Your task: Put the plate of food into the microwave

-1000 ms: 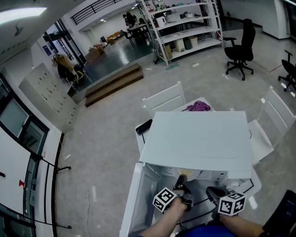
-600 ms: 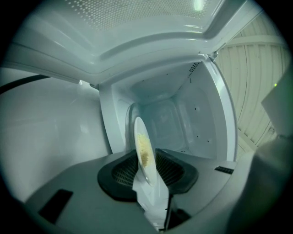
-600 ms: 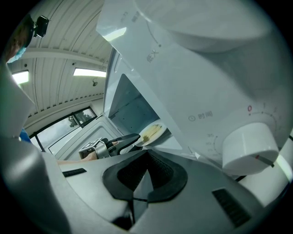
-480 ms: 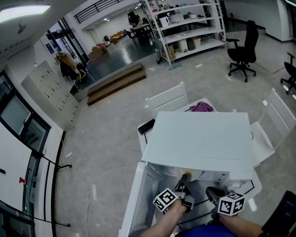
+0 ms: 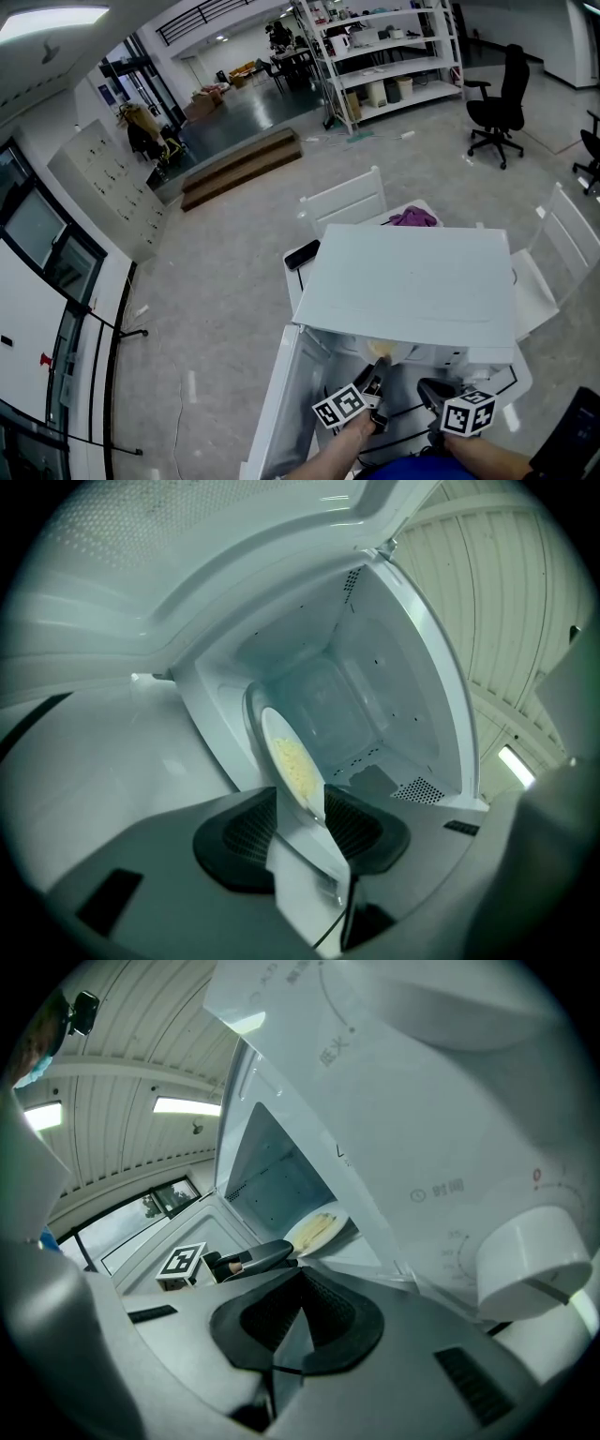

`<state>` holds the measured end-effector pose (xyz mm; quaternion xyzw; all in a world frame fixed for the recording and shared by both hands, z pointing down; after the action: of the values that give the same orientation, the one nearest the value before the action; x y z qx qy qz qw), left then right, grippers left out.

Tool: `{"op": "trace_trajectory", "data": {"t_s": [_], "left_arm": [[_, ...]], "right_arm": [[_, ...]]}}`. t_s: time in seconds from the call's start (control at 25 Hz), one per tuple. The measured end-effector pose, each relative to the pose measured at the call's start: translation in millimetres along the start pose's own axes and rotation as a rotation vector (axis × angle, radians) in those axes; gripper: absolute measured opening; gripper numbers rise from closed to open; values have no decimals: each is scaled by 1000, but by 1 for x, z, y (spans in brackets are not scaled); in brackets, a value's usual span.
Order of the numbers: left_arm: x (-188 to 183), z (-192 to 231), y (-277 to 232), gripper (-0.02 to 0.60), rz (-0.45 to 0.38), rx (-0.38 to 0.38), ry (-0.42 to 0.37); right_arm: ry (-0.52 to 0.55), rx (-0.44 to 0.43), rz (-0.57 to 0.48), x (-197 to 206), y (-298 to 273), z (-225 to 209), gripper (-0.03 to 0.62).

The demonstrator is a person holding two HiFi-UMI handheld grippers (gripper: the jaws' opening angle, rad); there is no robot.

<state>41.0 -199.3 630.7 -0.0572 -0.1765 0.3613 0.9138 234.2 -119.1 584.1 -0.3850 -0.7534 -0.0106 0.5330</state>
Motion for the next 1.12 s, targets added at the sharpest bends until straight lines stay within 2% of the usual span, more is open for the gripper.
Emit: {"op": "trace_trajectory", "data": {"t_s": [0.12,0.28,0.4,0.52,0.8,0.96,1.12], "left_arm": [[2,0,3,143,16,-24,-89],[4,-6,10,143,41,-65,-258],[6,-10,12,143,61,-111,-382],[7,-12,16,141,73,-144,-466],[5,-13,26,138,89,-188,-539],[4,-14,34,10,87,-210,-577],[5,-15,38,8,87,-211,-601]], "right_arm": [[10,-9,4,1,-4,2,0],[31,-22,7,0,-8,6,0],[77,-20,18,-1,-11,8,0],[129,-18,34,-1,-16,11,0],[244,-9,78,-2,-33,19,0],[323,-2,96,-5,-49,23,0],[367,2,110,-5,-64,26,0]]}}
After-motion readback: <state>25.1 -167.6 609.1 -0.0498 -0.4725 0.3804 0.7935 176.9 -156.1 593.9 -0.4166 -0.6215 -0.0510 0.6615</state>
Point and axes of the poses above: the fingertips, and each gripper's own axes: y backward along the fingers, z to its left, x out of its underside, the point moved 8 cm from there along y, backward along the fingers, and after that the axes turned 13 degrees about y, right-handed, at the moved point
